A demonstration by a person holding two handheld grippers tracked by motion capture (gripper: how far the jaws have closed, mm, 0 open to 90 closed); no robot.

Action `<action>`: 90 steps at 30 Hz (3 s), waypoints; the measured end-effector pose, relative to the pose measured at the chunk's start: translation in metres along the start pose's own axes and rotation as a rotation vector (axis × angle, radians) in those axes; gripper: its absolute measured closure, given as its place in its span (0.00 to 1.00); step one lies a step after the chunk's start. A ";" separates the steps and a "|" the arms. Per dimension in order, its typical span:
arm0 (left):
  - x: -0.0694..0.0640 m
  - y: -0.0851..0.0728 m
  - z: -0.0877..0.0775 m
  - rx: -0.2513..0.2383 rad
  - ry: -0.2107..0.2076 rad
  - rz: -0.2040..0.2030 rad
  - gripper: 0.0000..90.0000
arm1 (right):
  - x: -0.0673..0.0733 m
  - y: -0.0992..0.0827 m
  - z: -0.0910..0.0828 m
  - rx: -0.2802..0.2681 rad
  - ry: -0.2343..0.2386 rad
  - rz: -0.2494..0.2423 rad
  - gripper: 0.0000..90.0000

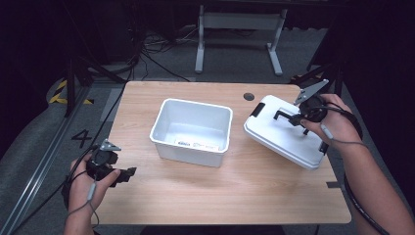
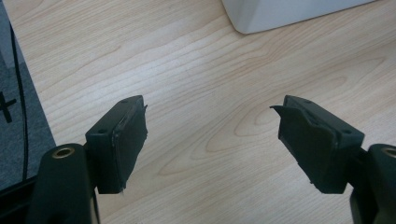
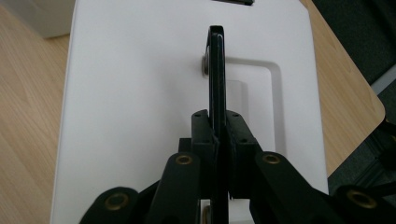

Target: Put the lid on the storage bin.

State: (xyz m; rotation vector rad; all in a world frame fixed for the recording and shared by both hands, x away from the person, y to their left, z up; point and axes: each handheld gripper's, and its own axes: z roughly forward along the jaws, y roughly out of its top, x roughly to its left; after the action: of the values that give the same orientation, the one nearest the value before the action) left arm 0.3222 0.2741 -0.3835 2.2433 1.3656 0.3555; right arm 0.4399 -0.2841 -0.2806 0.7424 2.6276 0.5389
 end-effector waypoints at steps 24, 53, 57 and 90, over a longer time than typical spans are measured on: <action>0.007 -0.002 -0.001 0.008 -0.012 0.006 0.26 | 0.034 0.110 -0.018 -0.097 0.084 -0.154 0.94; 0.017 -0.003 0.002 0.003 -0.041 -0.024 0.26 | 0.090 0.207 0.022 -0.116 0.153 -0.322 0.94; 0.017 -0.003 0.003 0.008 -0.045 -0.014 0.26 | 0.096 0.214 0.032 -0.124 0.173 -0.352 0.94; 0.022 -0.005 0.001 0.000 -0.050 -0.021 0.26 | 0.115 0.233 0.091 -0.104 0.241 -0.374 0.94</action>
State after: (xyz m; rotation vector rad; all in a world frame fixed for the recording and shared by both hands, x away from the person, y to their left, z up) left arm 0.3291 0.2954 -0.3881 2.2213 1.3629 0.2898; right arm 0.4849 -0.0126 -0.2814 0.1514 2.8333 0.6810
